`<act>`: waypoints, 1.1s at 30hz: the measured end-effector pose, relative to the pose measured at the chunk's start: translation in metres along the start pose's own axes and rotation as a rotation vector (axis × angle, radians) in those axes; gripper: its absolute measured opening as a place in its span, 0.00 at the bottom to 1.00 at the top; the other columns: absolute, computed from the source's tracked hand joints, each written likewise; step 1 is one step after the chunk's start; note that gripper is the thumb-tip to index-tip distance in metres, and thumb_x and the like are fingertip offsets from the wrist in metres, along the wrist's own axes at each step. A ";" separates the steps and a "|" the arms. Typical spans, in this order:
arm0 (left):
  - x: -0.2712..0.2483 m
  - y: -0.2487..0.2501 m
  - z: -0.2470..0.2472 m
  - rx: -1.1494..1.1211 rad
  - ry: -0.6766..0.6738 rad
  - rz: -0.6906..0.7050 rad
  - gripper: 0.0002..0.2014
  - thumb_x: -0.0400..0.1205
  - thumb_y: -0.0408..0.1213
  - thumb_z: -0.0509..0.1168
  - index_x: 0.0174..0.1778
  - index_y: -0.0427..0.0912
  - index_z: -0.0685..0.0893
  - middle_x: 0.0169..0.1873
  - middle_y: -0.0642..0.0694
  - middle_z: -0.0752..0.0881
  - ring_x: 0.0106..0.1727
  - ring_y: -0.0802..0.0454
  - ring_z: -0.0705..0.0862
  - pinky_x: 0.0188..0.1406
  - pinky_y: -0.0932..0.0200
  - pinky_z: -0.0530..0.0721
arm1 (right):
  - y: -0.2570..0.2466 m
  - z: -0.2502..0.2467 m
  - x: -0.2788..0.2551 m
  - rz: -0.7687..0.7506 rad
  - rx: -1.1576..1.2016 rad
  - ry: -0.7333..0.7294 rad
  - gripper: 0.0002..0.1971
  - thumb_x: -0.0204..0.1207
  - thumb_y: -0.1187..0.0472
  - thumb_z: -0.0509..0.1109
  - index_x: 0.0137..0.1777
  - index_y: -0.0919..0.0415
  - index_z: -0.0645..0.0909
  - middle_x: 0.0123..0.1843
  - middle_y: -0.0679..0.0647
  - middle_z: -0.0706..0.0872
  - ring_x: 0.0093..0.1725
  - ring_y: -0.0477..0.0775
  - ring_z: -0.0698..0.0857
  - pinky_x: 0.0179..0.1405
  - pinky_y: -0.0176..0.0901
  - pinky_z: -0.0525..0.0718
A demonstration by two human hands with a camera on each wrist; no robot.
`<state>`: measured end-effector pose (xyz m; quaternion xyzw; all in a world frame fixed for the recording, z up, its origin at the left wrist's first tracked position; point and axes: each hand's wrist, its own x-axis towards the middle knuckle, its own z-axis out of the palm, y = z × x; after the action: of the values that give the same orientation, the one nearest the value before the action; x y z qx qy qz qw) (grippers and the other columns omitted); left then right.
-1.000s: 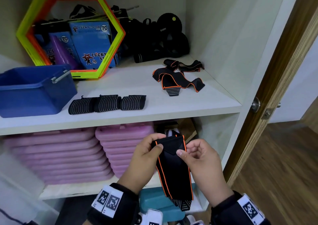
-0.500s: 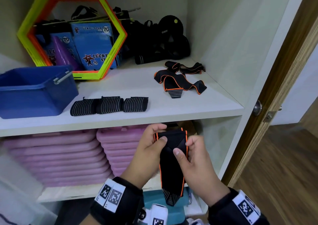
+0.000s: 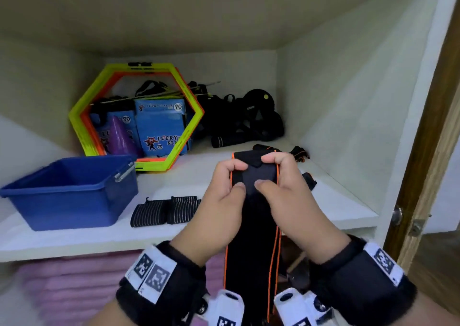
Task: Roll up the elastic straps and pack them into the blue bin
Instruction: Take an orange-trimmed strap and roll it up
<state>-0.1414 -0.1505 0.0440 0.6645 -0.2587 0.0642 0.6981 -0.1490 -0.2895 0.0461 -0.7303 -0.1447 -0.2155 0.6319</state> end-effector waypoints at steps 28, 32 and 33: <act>0.132 -0.089 -0.080 1.234 -0.667 -0.218 0.23 0.65 0.40 0.79 0.57 0.54 0.86 0.50 0.54 0.90 0.50 0.53 0.87 0.52 0.55 0.88 | -0.012 -0.007 0.173 0.169 -0.030 -0.050 0.19 0.63 0.68 0.73 0.52 0.49 0.80 0.58 0.66 0.87 0.58 0.65 0.89 0.63 0.66 0.86; 0.157 -0.099 -0.090 1.378 -0.554 -0.266 0.27 0.68 0.41 0.80 0.63 0.48 0.83 0.59 0.46 0.84 0.58 0.44 0.84 0.57 0.51 0.87 | -0.004 -0.014 0.184 0.167 -0.025 -0.085 0.17 0.73 0.75 0.71 0.54 0.52 0.79 0.58 0.69 0.87 0.59 0.67 0.89 0.63 0.65 0.86; 0.162 -0.101 -0.095 1.397 -0.543 -0.267 0.27 0.69 0.41 0.80 0.64 0.46 0.84 0.60 0.45 0.84 0.60 0.44 0.83 0.58 0.52 0.86 | -0.001 -0.014 0.185 0.165 -0.026 -0.097 0.17 0.74 0.75 0.71 0.54 0.52 0.79 0.58 0.70 0.87 0.59 0.68 0.88 0.63 0.65 0.86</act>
<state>0.0675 -0.1114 0.0281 0.9701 -0.2379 -0.0379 0.0289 0.0088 -0.3146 0.1411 -0.7574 -0.1118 -0.1291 0.6303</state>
